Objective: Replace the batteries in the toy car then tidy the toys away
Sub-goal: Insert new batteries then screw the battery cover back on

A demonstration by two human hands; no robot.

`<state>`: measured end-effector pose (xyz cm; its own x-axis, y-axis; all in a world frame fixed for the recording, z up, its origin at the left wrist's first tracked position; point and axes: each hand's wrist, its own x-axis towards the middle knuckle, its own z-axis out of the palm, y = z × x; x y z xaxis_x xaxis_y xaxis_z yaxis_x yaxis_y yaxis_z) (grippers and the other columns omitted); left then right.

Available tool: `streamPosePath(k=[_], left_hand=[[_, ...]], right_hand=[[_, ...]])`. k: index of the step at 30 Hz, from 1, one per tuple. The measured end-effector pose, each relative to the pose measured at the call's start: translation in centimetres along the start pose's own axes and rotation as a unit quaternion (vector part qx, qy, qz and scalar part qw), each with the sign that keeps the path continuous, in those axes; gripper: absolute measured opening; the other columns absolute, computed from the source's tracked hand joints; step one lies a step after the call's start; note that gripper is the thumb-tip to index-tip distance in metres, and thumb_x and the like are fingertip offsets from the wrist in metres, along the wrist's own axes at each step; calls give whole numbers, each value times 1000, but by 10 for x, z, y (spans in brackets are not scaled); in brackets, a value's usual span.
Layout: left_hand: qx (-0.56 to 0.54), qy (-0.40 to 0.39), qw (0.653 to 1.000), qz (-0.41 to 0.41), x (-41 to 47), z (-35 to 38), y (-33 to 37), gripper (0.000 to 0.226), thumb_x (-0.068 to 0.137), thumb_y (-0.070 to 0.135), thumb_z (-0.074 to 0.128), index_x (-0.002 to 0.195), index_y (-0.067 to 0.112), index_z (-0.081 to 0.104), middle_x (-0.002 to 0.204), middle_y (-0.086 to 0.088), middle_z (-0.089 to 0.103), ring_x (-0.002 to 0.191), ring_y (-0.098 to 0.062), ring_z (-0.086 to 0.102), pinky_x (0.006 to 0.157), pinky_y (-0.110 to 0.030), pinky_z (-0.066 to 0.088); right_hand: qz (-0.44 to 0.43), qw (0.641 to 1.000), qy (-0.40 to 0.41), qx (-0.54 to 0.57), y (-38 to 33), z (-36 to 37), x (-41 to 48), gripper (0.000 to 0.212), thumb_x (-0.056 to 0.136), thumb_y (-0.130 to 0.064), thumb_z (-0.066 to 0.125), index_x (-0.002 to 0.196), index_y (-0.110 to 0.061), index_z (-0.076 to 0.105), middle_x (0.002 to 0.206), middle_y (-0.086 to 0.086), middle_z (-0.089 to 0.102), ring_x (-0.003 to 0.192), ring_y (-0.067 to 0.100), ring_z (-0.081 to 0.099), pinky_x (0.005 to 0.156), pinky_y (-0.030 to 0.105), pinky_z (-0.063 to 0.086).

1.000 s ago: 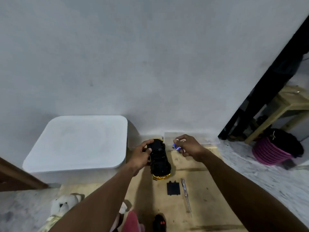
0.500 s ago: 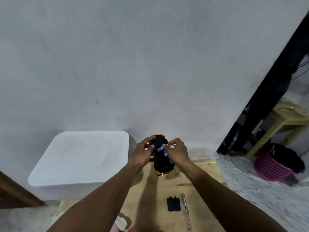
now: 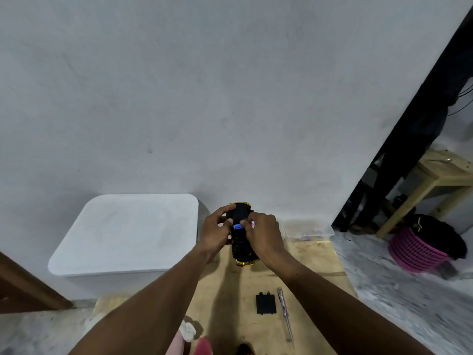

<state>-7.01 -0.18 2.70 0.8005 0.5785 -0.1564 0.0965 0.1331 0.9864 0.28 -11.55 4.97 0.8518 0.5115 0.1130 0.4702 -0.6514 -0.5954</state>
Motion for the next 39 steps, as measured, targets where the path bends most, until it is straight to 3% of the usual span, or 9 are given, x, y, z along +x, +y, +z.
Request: streamPosePath(k=[5, 10, 15, 18, 21, 23, 28, 33, 39], left_hand=[[1, -13, 1000, -9, 0, 2, -1, 38, 100, 0, 48, 126, 23, 64, 115, -15, 65, 94, -32, 70, 61, -31, 59], [14, -28, 999, -34, 1, -4, 2, 38, 100, 3, 49, 124, 29, 65, 118, -17, 65, 94, -33, 70, 62, -35, 60], [26, -33, 998, -46, 3, -8, 7, 38, 100, 4, 49, 124, 29, 64, 116, -17, 67, 84, -27, 70, 60, -34, 59], [31, -38, 997, -58, 3, -8, 9, 37, 100, 5, 50, 123, 30, 65, 113, -18, 67, 86, -30, 69, 65, -37, 61], [32, -41, 996, -68, 3, -8, 11, 36, 99, 6, 53, 121, 31, 66, 111, -19, 68, 88, -34, 69, 68, -41, 62], [33, -42, 996, -69, 3, -8, 14, 33, 99, 8, 54, 121, 29, 66, 111, -19, 68, 85, -33, 69, 69, -42, 62], [35, -43, 996, -72, 2, -8, 22, 30, 98, 7, 54, 118, 26, 67, 107, -19, 67, 72, -31, 68, 64, -39, 61], [48, -59, 994, -76, 3, -9, 28, 32, 98, 4, 52, 118, 25, 67, 102, -15, 68, 73, -32, 66, 70, -45, 60], [47, -59, 994, -82, 4, -12, 26, 34, 97, 1, 52, 120, 23, 67, 96, -12, 67, 74, -33, 65, 74, -52, 59]], right_hand=[[-33, 997, -35, -54, -1, -2, -5, 20, 98, -29, 58, 94, -12, 69, 87, 8, 68, 76, 25, 64, 61, 27, 43], [41, 982, -93, 156, 15, -16, 8, 7, 83, -20, 76, 89, -18, 74, 94, 1, 71, 84, 17, 66, 71, 28, 54], [80, 934, -233, 257, 22, -37, 14, 36, 88, -1, 63, 117, -21, 68, 109, 6, 66, 86, 18, 64, 63, 29, 57], [39, 950, -204, 233, 28, -43, 18, 38, 89, -13, 70, 122, -26, 57, 95, 6, 65, 79, 15, 62, 53, 23, 48], [6, 967, -120, 223, 29, -44, 22, 34, 78, -18, 83, 102, -22, 59, 82, -2, 67, 70, 8, 61, 59, 19, 41], [-38, 974, -87, 207, 27, -44, 23, 31, 72, -18, 87, 91, -21, 62, 82, -5, 69, 74, 4, 64, 65, 19, 45], [-152, 974, -103, 134, 27, -37, 18, 22, 79, -20, 81, 91, -27, 65, 82, -15, 66, 73, 3, 61, 67, 23, 49], [-322, 936, -134, -49, 36, -27, 20, 23, 92, -26, 66, 114, -30, 72, 113, -11, 67, 97, 11, 63, 79, 28, 52], [-371, 914, -129, -103, 37, -28, 23, 30, 94, -18, 62, 120, -29, 70, 120, -6, 67, 100, 19, 66, 76, 30, 52]])
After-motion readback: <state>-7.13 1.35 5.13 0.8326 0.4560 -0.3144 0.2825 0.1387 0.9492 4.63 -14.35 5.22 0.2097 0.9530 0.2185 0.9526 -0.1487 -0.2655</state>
